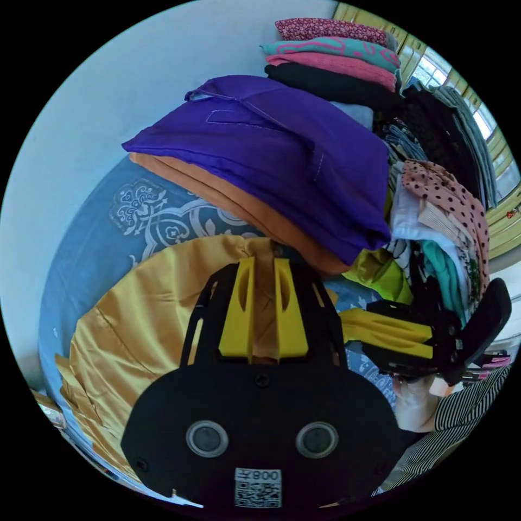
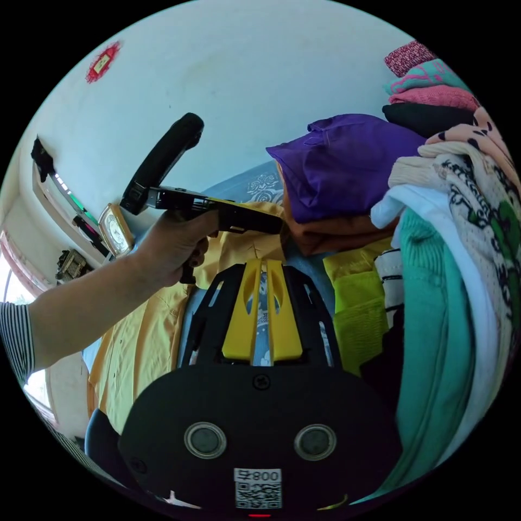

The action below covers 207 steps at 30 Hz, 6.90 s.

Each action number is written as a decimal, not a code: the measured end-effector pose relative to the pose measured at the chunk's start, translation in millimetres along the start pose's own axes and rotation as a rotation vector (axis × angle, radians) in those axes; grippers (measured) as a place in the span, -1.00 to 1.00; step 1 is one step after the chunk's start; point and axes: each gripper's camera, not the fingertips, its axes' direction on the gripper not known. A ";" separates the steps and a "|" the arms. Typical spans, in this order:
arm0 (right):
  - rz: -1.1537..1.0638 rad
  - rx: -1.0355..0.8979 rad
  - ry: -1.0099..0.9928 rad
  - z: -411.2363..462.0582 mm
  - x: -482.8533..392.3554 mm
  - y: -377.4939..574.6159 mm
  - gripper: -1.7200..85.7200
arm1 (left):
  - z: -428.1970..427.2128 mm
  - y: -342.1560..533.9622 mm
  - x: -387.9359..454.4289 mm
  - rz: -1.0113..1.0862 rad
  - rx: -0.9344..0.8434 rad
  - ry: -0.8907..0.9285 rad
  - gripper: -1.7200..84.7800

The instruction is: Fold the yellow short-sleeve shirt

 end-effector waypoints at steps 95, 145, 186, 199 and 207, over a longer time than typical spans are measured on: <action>-0.537 -0.403 -0.177 116.2 -490.4 -301.1 -0.96 | 200.4 443.6 -461.2 -0.538 0.309 0.089 -0.95; -0.744 -0.502 -0.245 113.9 -856.9 -438.4 -0.91 | 385.4 1001.8 -537.8 -1.392 0.853 0.009 -0.93; -0.408 -0.654 -0.633 335.0 -916.0 -596.8 -0.95 | 378.7 841.3 -448.1 -0.672 0.543 -0.299 -0.94; -0.456 -0.605 -0.432 318.6 -863.7 -593.1 -0.96 | 375.0 794.2 -442.9 -0.620 0.455 -0.136 -0.94; -0.497 -0.623 -0.336 328.5 -863.6 -586.4 -0.96 | 368.9 779.1 -448.7 -0.646 0.399 -0.089 -0.93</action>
